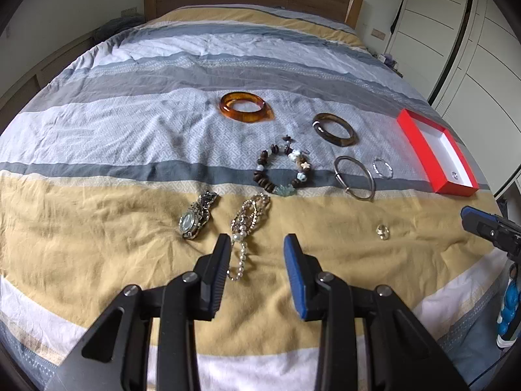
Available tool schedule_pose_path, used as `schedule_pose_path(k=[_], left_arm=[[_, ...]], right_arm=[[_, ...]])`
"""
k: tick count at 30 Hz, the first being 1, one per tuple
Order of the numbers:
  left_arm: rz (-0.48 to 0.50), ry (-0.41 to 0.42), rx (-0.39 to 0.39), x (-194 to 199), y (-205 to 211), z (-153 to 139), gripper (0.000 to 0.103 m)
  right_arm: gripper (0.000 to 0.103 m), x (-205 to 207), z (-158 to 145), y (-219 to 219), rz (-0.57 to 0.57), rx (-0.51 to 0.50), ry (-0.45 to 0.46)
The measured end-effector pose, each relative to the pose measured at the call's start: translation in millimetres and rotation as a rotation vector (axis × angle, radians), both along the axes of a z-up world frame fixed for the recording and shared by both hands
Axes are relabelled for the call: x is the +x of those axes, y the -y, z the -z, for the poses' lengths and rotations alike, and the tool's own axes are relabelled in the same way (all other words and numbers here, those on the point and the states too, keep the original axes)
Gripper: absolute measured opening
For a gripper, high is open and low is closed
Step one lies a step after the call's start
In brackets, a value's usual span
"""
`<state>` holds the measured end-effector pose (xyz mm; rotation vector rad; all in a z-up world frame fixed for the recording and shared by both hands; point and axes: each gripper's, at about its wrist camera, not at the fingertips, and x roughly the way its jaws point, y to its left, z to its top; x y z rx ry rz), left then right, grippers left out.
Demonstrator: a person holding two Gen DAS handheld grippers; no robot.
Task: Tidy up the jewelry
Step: 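Grasp the silver chain necklace with the left tool while the right tool grasps the silver cuff bangle, then carry the necklace and bangle into the red box while both tools open to drop them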
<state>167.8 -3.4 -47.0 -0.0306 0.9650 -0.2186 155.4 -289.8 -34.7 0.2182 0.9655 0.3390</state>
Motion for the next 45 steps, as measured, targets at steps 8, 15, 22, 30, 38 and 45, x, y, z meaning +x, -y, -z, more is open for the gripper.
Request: schedule_pose_path(k=[8,15,22,30,38,45], left_arm=[[-0.012,-0.055,-0.003,30.9,-0.1,30.9,0.032],[-0.016,-0.089,-0.01,41.4,3.1,48.9,0.032],[-0.027,-0.096,-0.037,46.7,1.0,53.1,0.032],[-0.03,-0.091,-0.052,52.7,2.9,56.7,0.031],[-0.033,-0.09,-0.068,52.7,1.5,59.0,0.031],[-0.043,-0.071,-0.069,51.6,-0.5,54.1,0.015]], right_arm=[[0.042,34.7,33.4,-4.2,-0.011,0.048,-0.06],[0.041,59.9,57.2,-8.8,-0.011,0.092,-0.1],[0.036,86.8,80.8,-11.9,0.009,0.134,-0.139],[0.028,112.3,96.7,-13.5,0.016,0.168,-0.147],[0.016,125.8,111.5,-14.2,0.015,0.183,-0.155],[0.006,119.4,98.2,-18.4,-0.005,0.116,-0.108]])
